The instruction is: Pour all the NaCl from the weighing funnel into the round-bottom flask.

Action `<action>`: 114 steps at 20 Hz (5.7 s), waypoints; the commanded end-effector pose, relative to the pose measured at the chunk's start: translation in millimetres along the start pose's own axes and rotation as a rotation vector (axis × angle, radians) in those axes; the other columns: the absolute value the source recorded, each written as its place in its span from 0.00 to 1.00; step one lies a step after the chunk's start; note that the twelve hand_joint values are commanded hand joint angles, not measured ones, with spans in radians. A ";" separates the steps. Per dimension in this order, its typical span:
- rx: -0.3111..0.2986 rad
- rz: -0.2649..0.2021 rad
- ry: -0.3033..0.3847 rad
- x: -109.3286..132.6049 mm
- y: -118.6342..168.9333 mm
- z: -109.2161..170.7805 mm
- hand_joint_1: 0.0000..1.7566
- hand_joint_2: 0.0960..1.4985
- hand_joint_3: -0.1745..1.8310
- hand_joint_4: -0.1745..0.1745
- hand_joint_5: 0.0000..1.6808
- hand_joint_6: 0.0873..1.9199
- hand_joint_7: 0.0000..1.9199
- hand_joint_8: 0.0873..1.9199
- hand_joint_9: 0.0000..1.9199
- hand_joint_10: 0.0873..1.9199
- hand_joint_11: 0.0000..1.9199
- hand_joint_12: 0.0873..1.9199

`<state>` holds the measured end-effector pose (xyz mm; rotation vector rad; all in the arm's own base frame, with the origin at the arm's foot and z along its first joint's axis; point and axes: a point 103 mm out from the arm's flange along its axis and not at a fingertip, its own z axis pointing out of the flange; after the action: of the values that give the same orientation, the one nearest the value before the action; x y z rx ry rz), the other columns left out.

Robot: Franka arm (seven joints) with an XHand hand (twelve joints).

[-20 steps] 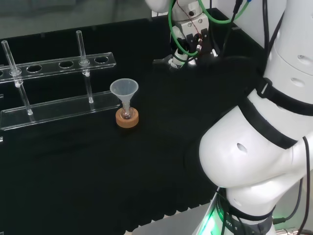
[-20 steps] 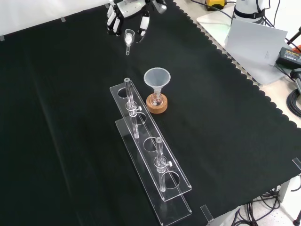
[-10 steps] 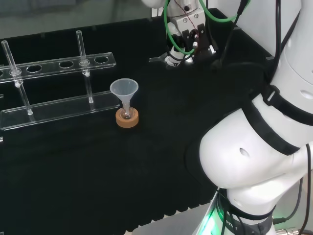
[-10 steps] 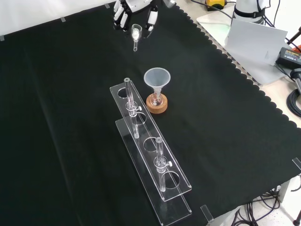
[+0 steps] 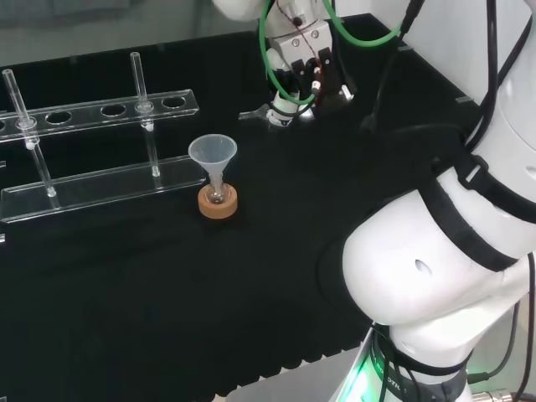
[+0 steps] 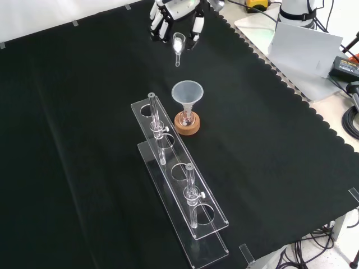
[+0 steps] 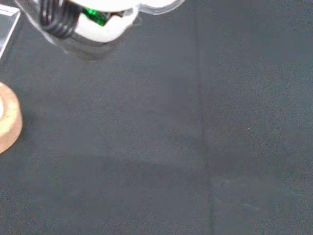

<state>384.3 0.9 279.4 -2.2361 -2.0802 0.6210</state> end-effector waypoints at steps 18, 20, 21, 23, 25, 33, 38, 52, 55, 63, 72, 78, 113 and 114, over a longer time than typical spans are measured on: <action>0.108 -0.013 -0.120 46.7 10.0 0.7 0.61 0.44 0.42 1.00 0.68 0.46 0.30 0.30 0.49 0.13 0.41 0.55; 0.122 -0.010 -0.140 48.0 11.6 1.0 0.61 0.44 0.42 1.00 0.68 0.45 0.30 0.30 0.49 0.13 0.41 0.55; 0.132 -0.009 -0.157 49.1 12.4 1.6 0.61 0.44 0.42 1.00 0.68 0.45 0.30 0.30 0.49 0.13 0.41 0.55; 0.148 -0.007 -0.185 50.5 14.0 2.1 0.61 0.44 0.42 1.00 0.68 0.45 0.30 0.30 0.49 0.13 0.41 0.55; 0.153 -0.007 -0.207 51.6 15.1 1.1 0.61 0.44 0.42 1.00 0.68 0.45 0.30 0.30 0.49 0.13 0.40 0.55; 0.161 0.001 -0.257 56.4 14.7 -4.5 0.61 0.44 0.42 1.00 0.68 0.45 0.29 0.30 0.49 0.13 0.40 0.55; 0.163 0.001 -0.277 59.3 14.5 -7.0 0.61 0.44 0.42 1.00 0.68 0.45 0.29 0.30 0.49 0.13 0.40 0.55; 0.163 -0.009 -0.352 61.1 18.0 -14.1 0.61 0.44 0.42 1.00 0.68 0.45 0.29 0.30 0.48 0.13 0.40 0.56; 0.159 -0.006 -0.371 62.8 17.3 -16.7 0.61 0.44 0.42 1.00 0.68 0.45 0.29 0.30 0.48 0.13 0.40 0.56; 0.156 0.003 -0.437 68.9 16.3 -24.6 0.61 0.44 0.42 1.00 0.68 0.45 0.28 0.30 0.48 0.14 0.40 0.56; 0.145 0.008 -0.500 73.6 15.5 -34.1 0.62 0.44 0.42 1.00 0.68 0.45 0.28 0.30 0.48 0.14 0.40 0.56; 0.148 0.014 -0.524 73.9 13.9 -37.2 0.62 0.44 0.42 1.00 0.68 0.45 0.28 0.30 0.48 0.14 0.40 0.56; 0.157 0.011 -0.711 92.9 12.6 -43.7 0.62 0.44 0.42 1.00 0.68 0.44 0.27 0.30 0.47 0.14 0.40 0.56; 0.154 0.012 -0.723 93.4 12.8 -44.1 0.62 0.44 0.42 1.00 0.68 0.44 0.27 0.30 0.47 0.14 0.40 0.56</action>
<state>411.4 99.7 290.6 -2.1284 -2.1459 1.6925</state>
